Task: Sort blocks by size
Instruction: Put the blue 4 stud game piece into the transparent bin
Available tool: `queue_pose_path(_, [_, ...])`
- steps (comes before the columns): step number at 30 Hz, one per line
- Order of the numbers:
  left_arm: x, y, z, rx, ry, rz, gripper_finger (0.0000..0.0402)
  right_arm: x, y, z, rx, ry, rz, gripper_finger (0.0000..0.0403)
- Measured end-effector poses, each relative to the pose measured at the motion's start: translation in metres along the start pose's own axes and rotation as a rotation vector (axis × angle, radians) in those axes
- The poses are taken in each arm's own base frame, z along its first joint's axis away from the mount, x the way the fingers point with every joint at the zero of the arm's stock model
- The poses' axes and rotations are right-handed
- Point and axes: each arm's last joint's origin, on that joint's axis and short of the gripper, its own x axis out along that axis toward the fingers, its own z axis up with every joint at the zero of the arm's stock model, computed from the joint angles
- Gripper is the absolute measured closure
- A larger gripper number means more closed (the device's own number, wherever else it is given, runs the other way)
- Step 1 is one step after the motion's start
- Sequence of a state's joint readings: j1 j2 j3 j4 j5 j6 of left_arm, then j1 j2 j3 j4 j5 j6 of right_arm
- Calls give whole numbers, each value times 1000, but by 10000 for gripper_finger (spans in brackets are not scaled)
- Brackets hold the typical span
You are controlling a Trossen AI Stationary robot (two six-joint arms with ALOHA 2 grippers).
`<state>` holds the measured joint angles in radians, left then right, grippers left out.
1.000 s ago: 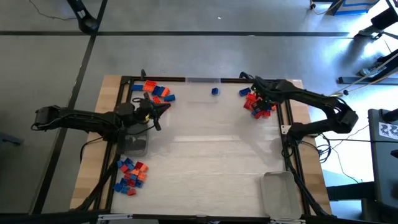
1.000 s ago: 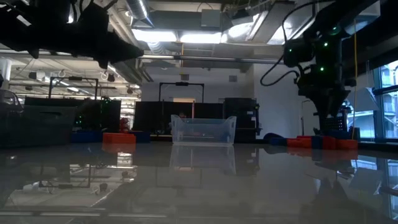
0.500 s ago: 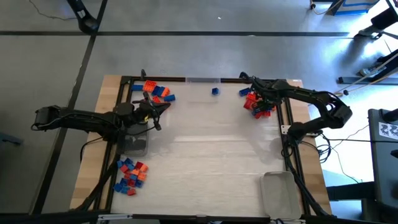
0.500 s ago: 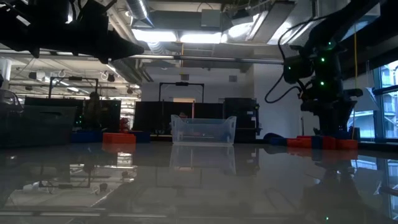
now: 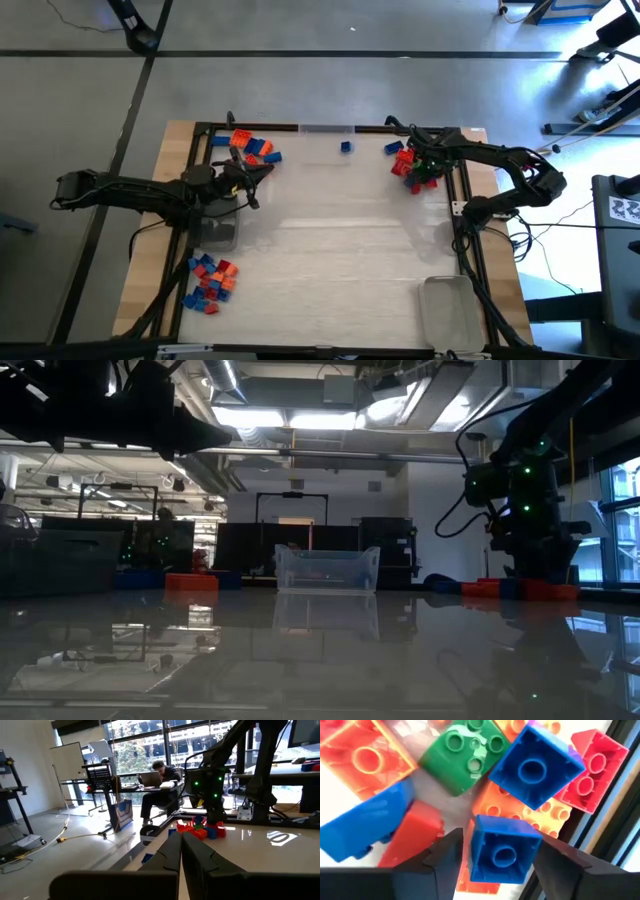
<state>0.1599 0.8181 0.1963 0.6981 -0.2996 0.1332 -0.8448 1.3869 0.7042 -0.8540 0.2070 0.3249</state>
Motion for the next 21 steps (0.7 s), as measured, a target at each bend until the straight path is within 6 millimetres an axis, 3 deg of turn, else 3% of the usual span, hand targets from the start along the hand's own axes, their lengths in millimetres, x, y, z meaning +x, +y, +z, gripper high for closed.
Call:
queue_pose_path(8, [0,0,0,-2,0,0,400,0,-1,0,-28,-12,-31,262])
queue_pose_path(11, [0,0,0,-2,1,0,400,0,-1,0,-41,-12,-34,262])
queue_pose_path(15, [0,0,0,6,0,0,400,-3,-1,1,-40,-17,-32,230])
queue_pose_path(21, [0,0,0,5,-2,0,400,-23,-3,10,-47,-69,-15,225])
